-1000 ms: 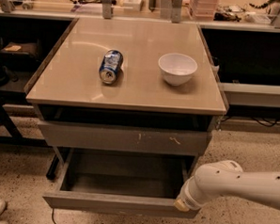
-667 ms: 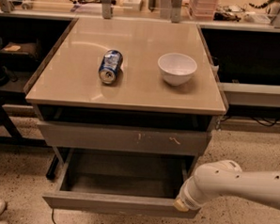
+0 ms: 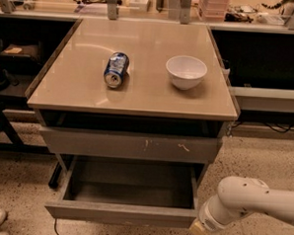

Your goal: Close middle drawer

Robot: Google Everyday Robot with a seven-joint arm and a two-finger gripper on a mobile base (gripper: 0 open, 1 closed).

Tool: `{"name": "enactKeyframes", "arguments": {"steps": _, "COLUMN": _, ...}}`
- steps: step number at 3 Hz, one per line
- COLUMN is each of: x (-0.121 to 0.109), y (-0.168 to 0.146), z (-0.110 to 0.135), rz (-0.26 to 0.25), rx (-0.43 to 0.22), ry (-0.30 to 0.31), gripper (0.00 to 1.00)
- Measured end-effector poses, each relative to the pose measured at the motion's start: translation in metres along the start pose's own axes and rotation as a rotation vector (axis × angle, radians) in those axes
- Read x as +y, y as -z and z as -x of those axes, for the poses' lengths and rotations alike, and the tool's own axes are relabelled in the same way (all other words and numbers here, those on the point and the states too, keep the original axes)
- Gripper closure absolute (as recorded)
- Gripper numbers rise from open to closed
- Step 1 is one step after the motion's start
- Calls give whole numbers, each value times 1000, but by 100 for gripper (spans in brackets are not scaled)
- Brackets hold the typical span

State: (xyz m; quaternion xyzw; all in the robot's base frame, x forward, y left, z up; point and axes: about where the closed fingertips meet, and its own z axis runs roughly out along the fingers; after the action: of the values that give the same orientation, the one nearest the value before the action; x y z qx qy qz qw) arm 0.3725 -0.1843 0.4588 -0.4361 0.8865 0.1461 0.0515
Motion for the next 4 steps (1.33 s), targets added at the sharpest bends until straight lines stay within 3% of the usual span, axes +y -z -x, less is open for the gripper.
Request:
{"name": "enactKeyframes", "arguments": {"steps": 1, "x": 9, "y": -22, "z": -10, "rz": 39, "rx": 27, "ry": -22, "gripper": 100}}
{"name": "enactKeyframes", "arguments": {"steps": 3, "x": 5, "y": -26, "z": -6, "rz": 34, "rx": 15, "ry": -31, "gripper": 100}}
{"name": "enactKeyframes", "arguments": {"steps": 4, "x": -21, "y": -31, "z": 18, "rz": -36, "rx": -97, "ry": -60, "gripper": 100}}
